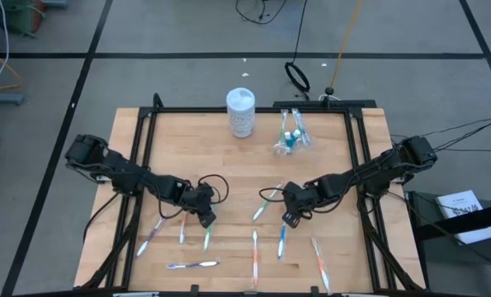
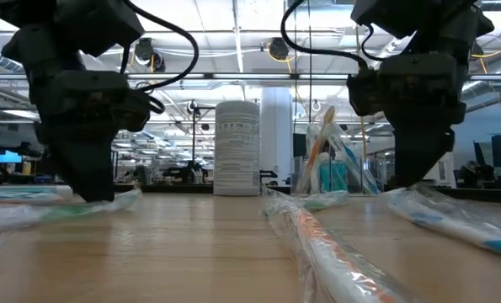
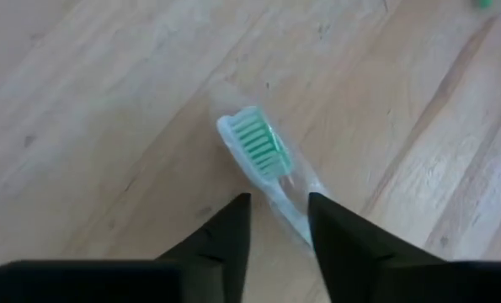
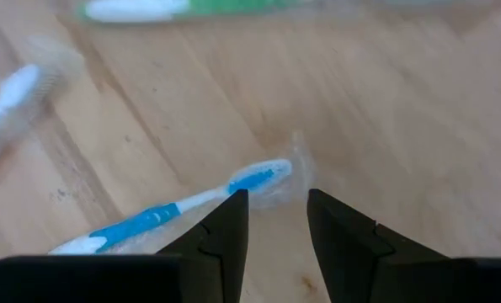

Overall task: Pick & Place toothbrushing station
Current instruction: Put the white and green toothbrush into the transparent mesh organizer

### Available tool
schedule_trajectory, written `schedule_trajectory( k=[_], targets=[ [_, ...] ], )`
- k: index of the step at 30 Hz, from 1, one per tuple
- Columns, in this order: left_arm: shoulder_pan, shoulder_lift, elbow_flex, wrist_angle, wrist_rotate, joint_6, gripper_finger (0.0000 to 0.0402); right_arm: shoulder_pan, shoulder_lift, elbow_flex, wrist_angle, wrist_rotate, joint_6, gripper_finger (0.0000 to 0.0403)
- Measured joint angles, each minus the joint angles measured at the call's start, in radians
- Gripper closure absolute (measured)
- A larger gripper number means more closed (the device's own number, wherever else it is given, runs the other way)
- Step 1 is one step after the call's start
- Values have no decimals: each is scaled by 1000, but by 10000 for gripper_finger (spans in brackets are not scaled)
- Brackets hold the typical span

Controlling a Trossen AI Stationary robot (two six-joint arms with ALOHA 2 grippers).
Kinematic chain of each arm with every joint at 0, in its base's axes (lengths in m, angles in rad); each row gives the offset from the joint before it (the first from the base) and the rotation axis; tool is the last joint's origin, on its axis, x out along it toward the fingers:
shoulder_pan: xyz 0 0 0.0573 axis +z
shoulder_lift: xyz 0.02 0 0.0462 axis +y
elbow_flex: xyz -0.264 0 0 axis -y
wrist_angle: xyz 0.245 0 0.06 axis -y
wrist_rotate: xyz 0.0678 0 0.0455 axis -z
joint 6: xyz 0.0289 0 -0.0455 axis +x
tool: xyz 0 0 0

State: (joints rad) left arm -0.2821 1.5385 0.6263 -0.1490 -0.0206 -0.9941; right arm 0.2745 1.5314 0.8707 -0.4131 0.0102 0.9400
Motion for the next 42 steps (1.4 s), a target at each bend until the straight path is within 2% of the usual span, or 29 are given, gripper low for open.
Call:
schedule_trajectory(
  k=[8, 11, 17, 21, 26, 35, 38, 42],
  targets=[
    [13, 4, -2, 74, -30, 39, 365, -3, -6, 0, 169, 79, -203, 287],
    [26, 0, -2, 178, -32, 98, 394, -6, -6, 0, 223, 94, -272, 287],
    [76, -2, -2, 510, -25, 280, 395, -13, -5, 0, 369, 173, -400, 287],
    [110, -2, -1, 744, -19, 412, 395, -24, -5, 0, 497, 121, -563, 283],
    [140, -3, 0, 909, 55, 521, 397, -33, -5, 0, 664, 147, -727, 261],
    [173, -3, 0, 1024, 72, 626, 397, -91, 5, 0, 934, 146, -744, 219],
    [184, -4, 0, 1020, 71, 634, 396, -115, 4, 0, 950, 145, -743, 222],
    [186, -3, 0, 1019, 66, 646, 389, -135, 5, 0, 936, 112, -743, 254]
  ],
)
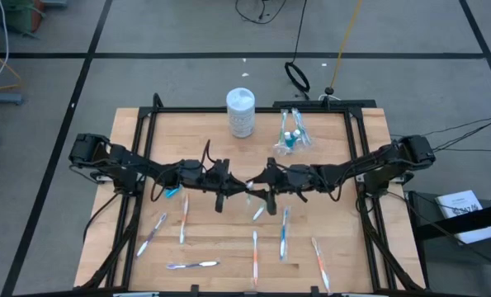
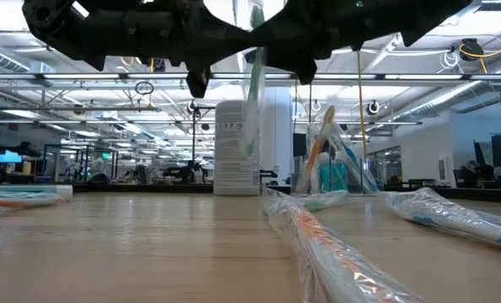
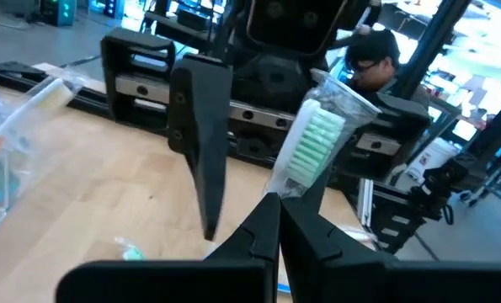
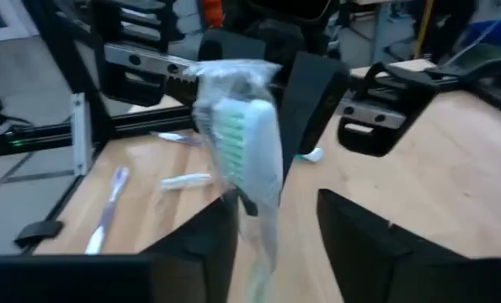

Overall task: Pick & Place toothbrushing station
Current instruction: Put the white and green toothbrush into the transparent mesh organizer

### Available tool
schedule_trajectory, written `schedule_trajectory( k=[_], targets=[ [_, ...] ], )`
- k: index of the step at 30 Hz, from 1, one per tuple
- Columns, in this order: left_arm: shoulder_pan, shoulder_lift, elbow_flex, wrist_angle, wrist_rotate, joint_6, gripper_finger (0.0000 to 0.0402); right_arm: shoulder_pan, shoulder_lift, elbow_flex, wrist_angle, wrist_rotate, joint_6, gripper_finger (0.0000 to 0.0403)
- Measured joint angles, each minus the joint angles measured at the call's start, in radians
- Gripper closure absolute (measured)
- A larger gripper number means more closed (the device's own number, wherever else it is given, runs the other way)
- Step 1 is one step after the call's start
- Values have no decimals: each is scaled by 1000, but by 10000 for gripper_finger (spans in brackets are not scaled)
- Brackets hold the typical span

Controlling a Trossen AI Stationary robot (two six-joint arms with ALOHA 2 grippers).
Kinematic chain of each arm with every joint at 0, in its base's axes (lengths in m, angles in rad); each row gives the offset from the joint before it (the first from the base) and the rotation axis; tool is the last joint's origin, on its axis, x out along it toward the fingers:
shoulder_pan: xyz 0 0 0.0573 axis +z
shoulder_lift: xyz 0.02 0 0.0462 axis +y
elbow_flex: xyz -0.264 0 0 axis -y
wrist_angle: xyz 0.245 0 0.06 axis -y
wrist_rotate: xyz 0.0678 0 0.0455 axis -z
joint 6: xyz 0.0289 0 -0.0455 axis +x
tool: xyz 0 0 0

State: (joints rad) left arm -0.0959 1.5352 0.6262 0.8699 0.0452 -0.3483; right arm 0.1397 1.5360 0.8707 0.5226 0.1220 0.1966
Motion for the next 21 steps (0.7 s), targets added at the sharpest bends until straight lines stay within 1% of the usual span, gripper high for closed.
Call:
schedule_trajectory(
  k=[2, 4, 8, 11, 13, 16, 18, 21],
  targets=[
    [-1, 0, 0, 2, 6, 24, 393, -8, 0, 0, -17, -58, 0, 277],
    [-2, 0, 0, 5, 7, 45, 398, -9, 0, 0, -34, -83, 0, 300],
    [-2, 0, 0, 4, 4, 64, 391, -8, 0, 0, -45, -69, 0, 348],
    [-2, 0, 0, 0, -23, 57, 379, -12, 0, 0, -52, -70, 0, 385],
    [-2, 0, 0, -12, -27, 58, 377, -15, 0, 0, -73, -69, 0, 389],
    [-2, 0, 0, -36, -28, 58, 376, -18, -14, 0, -133, -59, 17, 378],
    [-2, 0, 1, -45, -28, 58, 376, -19, -46, 0, -188, -41, 24, 376],
    [-2, 0, 1, -53, -28, 58, 376, -27, -105, 0, -300, -3, 16, 386]
  ],
)
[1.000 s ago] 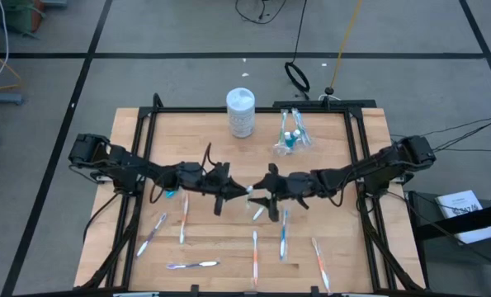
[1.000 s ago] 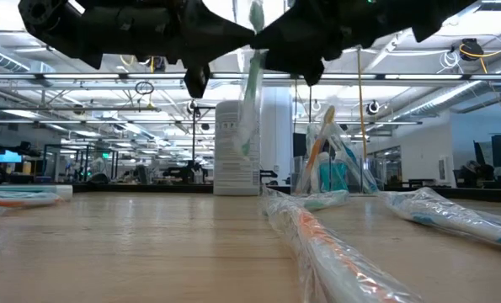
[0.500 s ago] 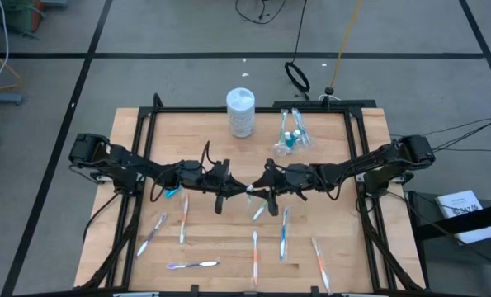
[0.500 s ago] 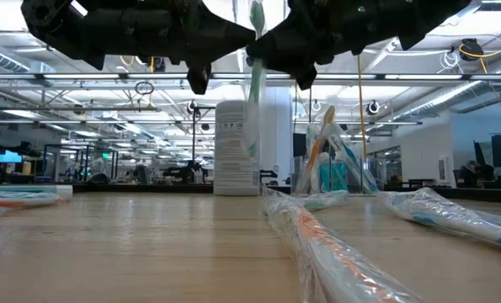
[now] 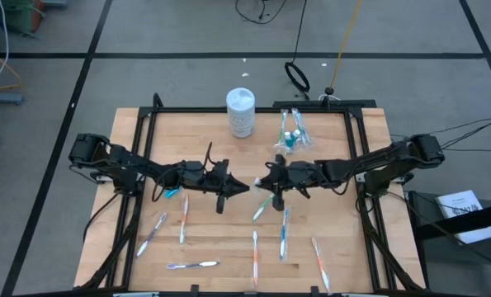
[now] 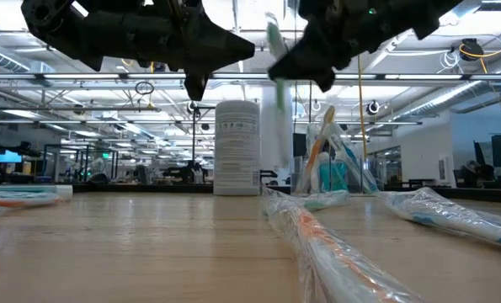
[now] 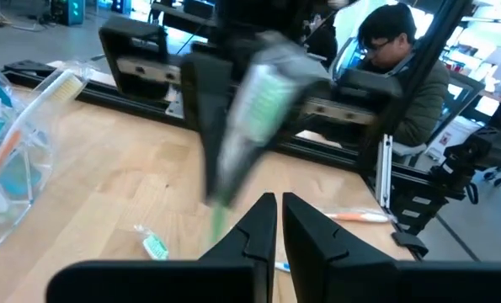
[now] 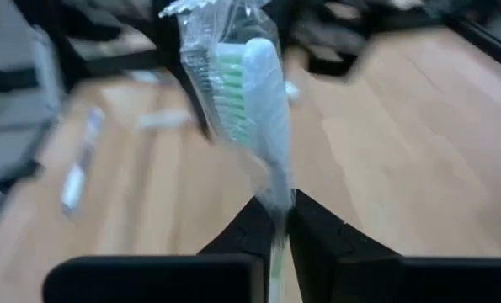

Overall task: Pick & Place toothbrushing station
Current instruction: Put the white and green toothbrush into the transparent mesh organizer

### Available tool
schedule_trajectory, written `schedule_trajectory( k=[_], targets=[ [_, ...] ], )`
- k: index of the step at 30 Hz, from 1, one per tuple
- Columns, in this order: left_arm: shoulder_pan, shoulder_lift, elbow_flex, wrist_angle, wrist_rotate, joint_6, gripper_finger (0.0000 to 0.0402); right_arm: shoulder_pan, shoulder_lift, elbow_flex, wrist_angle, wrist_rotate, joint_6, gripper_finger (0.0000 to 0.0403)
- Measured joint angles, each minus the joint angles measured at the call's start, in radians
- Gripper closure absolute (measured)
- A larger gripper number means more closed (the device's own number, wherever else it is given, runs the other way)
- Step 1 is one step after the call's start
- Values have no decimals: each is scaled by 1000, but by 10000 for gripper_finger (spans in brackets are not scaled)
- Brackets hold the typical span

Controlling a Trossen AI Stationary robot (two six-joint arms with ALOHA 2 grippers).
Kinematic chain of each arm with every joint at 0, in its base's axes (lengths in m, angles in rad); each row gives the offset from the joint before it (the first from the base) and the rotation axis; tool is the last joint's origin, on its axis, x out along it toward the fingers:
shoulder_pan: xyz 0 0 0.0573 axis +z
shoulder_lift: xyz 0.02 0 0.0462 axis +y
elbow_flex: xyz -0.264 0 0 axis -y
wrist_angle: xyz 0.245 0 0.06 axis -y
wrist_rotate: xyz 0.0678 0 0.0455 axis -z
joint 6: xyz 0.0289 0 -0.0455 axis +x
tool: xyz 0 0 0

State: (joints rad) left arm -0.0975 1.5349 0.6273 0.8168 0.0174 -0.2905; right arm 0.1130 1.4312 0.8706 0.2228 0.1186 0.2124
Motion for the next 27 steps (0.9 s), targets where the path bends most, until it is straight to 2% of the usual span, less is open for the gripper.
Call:
schedule_trajectory(
  k=[5, 10, 13, 19, 23, 27],
  targets=[
    [0, 0, 0, -25, 7, 0, 375, -35, -157, 0, -209, 119, 11, 390],
    [0, 0, 0, -49, 7, 0, 375, -107, -333, 0, -471, 423, 57, 390],
    [0, 0, 0, -55, 7, 6, 375, -160, -420, 0, -576, 542, 66, 390],
    [0, 0, 0, -59, 7, 45, 376, -291, -529, 0, -622, 590, 64, 390],
    [0, 0, 0, -59, 6, 52, 376, -385, -536, -38, -597, 589, 59, 390],
    [7, 0, 0, -59, 6, 52, 376, -468, -513, -130, -505, 554, 59, 390]
  ],
)
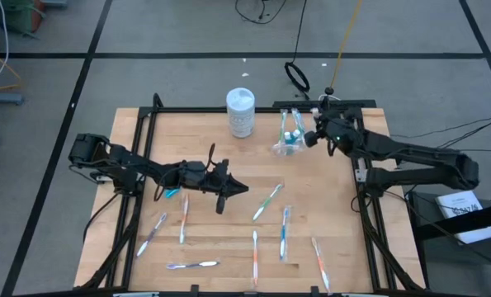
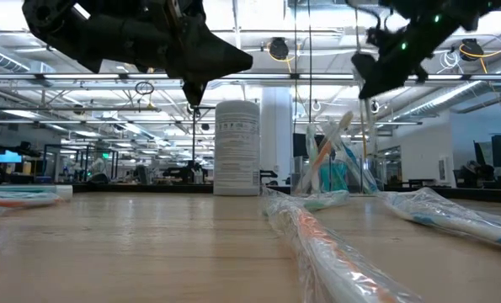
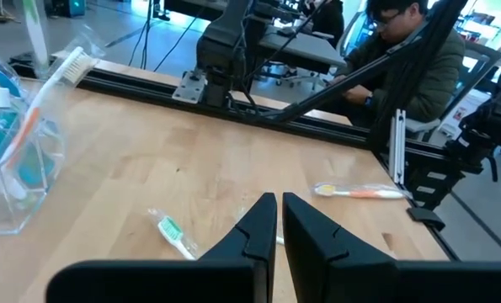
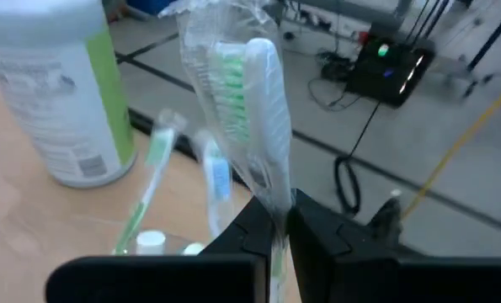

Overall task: Pick & Place toothbrushing station
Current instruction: Put the white and green toothbrush into the transparent mesh organizer

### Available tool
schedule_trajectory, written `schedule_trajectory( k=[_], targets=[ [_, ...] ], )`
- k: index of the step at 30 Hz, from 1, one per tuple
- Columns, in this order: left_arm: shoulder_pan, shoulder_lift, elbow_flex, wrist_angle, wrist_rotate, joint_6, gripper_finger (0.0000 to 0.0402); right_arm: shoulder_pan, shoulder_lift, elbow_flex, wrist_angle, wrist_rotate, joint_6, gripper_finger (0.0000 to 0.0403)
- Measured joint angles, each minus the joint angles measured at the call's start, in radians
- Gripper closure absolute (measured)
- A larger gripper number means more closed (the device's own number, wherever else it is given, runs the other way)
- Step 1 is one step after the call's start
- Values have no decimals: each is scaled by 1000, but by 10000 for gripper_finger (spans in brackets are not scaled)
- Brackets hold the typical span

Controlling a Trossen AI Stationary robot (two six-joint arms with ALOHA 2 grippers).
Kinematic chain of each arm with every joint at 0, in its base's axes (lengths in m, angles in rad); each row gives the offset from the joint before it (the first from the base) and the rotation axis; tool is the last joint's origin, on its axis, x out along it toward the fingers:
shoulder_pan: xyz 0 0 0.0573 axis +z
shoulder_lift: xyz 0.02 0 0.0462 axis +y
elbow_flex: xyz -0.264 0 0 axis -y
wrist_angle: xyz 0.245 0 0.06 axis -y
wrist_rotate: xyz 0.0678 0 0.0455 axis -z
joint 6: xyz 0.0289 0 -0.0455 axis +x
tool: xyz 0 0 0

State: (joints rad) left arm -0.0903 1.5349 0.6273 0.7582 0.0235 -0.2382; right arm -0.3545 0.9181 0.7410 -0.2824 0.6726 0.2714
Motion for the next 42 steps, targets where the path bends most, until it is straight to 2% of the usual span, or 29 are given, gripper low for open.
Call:
schedule_trajectory(
  k=[5, 11, 17, 22, 26, 34, 38, 42],
  targets=[
    [8, 0, 0, 0, 0, -3, 376, -78, 14, -115, 176, -128, 5, 390],
    [12, 0, 0, 0, 0, -5, 376, -117, 13, -195, 208, -132, 29, 383],
    [12, 0, 0, 1, 0, -17, 375, -118, 13, -245, 202, -124, 83, 339],
    [12, 0, 0, 1, 2, -9, 370, -118, 7, -247, 203, -126, 40, 306],
    [12, 0, 0, 1, 2, -17, 334, -118, -42, -247, 199, -125, -77, 280],
    [12, 0, 0, 1, -23, -57, 243, -108, -191, -247, 173, -153, -75, 236],
    [-1, 8, 15, 0, -33, -122, 226, -83, -243, -247, 158, -160, -4, 223],
    [-46, 71, 122, -59, -21, -121, 225, -53, -265, -247, 151, -270, 76, 218]
  ],
)
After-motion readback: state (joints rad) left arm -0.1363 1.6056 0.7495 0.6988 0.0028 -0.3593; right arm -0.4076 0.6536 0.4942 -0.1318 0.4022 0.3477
